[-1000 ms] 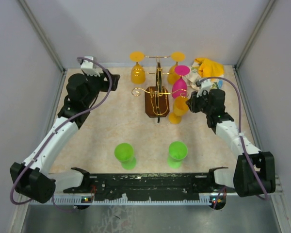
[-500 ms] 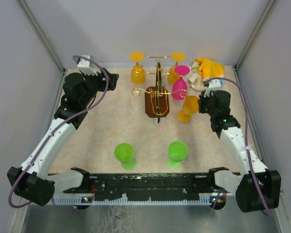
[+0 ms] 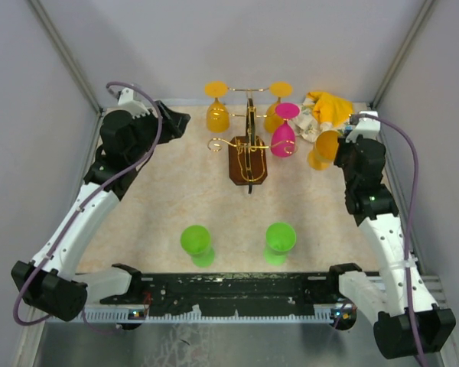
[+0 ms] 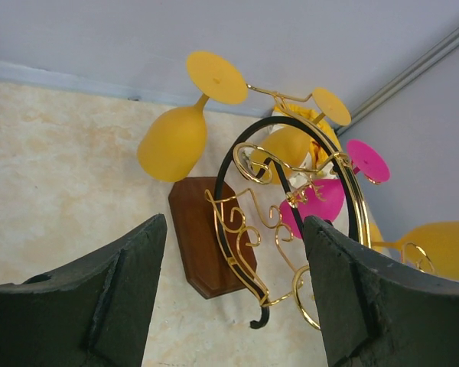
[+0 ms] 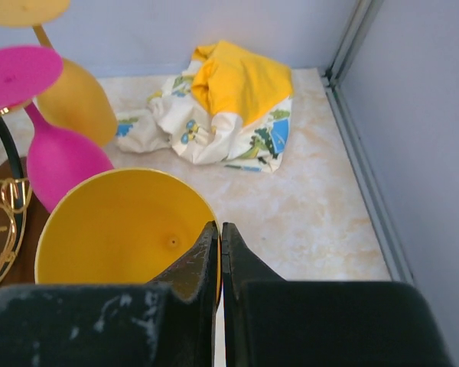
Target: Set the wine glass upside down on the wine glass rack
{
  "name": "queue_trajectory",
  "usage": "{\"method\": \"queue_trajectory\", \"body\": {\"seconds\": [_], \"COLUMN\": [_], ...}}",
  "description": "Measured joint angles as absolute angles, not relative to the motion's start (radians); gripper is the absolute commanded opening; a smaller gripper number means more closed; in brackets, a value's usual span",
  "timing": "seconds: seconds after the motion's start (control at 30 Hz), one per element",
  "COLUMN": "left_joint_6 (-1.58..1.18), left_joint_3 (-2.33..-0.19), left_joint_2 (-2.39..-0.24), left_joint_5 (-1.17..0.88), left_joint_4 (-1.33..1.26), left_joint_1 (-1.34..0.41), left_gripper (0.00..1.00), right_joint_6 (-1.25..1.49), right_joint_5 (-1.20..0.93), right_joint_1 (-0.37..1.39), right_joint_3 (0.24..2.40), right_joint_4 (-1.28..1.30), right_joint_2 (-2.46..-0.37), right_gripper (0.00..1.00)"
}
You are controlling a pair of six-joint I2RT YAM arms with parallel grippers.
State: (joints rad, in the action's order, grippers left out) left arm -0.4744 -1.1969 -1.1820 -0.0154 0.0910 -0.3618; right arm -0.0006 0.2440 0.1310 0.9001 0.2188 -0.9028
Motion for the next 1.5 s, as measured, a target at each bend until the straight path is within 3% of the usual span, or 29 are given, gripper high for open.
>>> {"method": "queue_trajectory", "body": {"seconds": [0.43,1.2,1.5], "left_joint_6": [-0.669,-0.850,-0.963], "left_joint_3": [-1.217,-1.217,-1.217], "left_joint_2": [-1.182,-1.206,-1.205], "left_joint_5": [-0.039,-0.072,-0.074], "left_joint_4": [0.133,0.125,0.076], "left_joint_1": [-0.362,-0.362,-0.356], "left_gripper": [0.77,0.78,0.78], "right_joint_6": [-0.066,-0.104,-0.216], "right_joint_5": [0.231,0.073,0.067], "right_joint_1": [0.131,0.132,0.302], "right_joint_3": [1.112,1.121,1.122], "right_joint_4": [0.220,0.066,-0.142], "right_joint_2": [-0.884,-0.920,-0.991], "right_gripper": [0.00,0.00,0.00]}}
